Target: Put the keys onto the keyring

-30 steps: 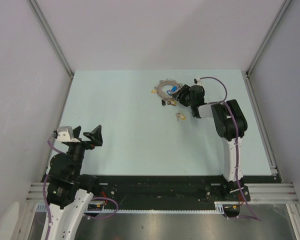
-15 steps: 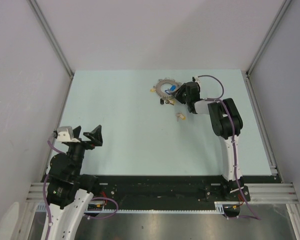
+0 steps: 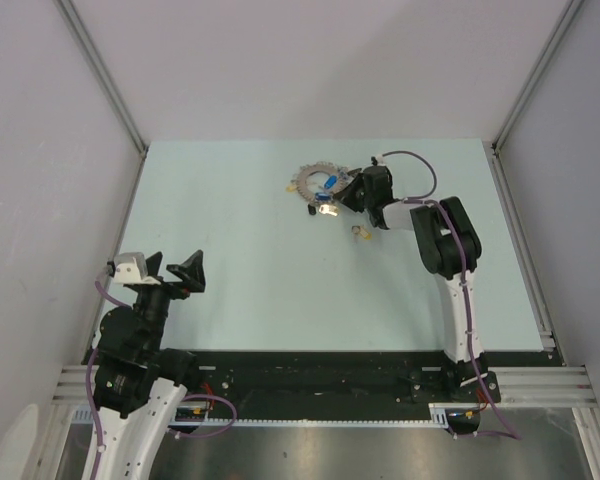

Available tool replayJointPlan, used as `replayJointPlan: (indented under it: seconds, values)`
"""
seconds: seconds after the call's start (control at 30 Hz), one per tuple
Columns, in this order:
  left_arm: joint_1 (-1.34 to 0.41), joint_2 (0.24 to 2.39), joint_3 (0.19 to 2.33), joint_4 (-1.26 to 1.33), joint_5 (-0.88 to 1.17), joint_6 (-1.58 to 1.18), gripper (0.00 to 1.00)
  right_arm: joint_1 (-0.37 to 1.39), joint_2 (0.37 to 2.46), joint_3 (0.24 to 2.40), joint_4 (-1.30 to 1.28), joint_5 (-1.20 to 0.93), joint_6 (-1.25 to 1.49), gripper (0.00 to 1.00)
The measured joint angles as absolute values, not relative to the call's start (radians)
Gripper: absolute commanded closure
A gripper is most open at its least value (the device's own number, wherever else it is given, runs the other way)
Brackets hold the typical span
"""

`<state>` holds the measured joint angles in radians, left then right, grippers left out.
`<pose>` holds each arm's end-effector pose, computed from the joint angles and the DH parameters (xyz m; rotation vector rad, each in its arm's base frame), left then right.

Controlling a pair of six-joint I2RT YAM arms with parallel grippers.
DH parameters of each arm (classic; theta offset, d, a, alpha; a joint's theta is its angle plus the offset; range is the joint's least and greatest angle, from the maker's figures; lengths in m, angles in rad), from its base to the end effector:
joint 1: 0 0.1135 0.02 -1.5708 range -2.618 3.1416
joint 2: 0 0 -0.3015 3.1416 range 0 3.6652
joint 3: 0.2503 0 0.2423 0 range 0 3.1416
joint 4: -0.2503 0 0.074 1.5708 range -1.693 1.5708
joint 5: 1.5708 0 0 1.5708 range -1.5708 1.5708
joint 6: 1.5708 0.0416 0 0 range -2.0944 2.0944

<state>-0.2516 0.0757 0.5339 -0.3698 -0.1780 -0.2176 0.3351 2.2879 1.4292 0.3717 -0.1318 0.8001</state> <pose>0.0191 0.0027 0.3041 -0.1192 1.4839 -0.2477 0.4882 0.1758 0.1483 0.4140 2.1207 0.8189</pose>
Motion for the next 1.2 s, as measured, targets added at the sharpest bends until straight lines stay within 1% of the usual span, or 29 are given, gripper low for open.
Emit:
replayJointPlan:
  seconds: [0.13, 0.27, 0.5, 0.63, 0.67, 0.73, 0.77, 0.83, 0.87, 0.97, 1.07, 1.2]
  values:
    - [-0.252, 0.076, 0.534, -0.37, -0.178, -0.218, 0.0, 0.385, 2.281, 1.429, 0.353, -0.2, 0.746, 1.0]
    - [-0.252, 0.076, 0.534, -0.37, -0.178, -0.218, 0.0, 0.472, 2.238, 1.418, 0.26, -0.259, 0.669, 1.0]
    - [-0.252, 0.098, 0.534, -0.371, -0.176, -0.218, 0.0, 0.635, 2.077, 1.337, 0.02, -0.366, 0.465, 1.0]
    - [-0.252, 0.117, 0.534, -0.371, -0.17, -0.217, 0.0, 0.701, 2.001, 1.312, -0.149, -0.361, 0.305, 1.0]
    - [-0.252, 0.123, 0.534, -0.371, -0.168, -0.217, 0.0, 0.712, 1.976, 1.297, -0.19, -0.352, 0.267, 0.93]
    - [-0.252, 0.131, 0.534, -0.372, -0.162, -0.217, 0.0, 0.716, 1.935, 1.264, -0.243, -0.323, 0.22, 0.85]
    - [-0.252, 0.136, 0.534, -0.373, -0.16, -0.217, 0.0, 0.714, 1.919, 1.251, -0.266, -0.305, 0.204, 0.74]
    - [-0.252, 0.144, 0.534, -0.374, -0.154, -0.217, 0.0, 0.708, 1.88, 1.223, -0.309, -0.247, 0.167, 0.64]
    - [-0.252, 0.148, 0.534, -0.376, -0.152, -0.217, 0.0, 0.707, 1.856, 1.209, -0.33, -0.21, 0.148, 0.56]
    - [-0.252, 0.154, 0.534, -0.379, -0.152, -0.217, 0.0, 0.716, 1.792, 1.185, -0.347, -0.119, 0.121, 0.43]
    - [-0.252, 0.159, 0.534, -0.381, -0.152, -0.217, 0.0, 0.77, 1.703, 1.148, -0.337, -0.018, 0.099, 0.43]
    - [-0.251, 0.162, 0.534, -0.381, -0.152, -0.217, 0.0, 0.868, 1.587, 1.083, -0.306, 0.051, 0.101, 0.49]
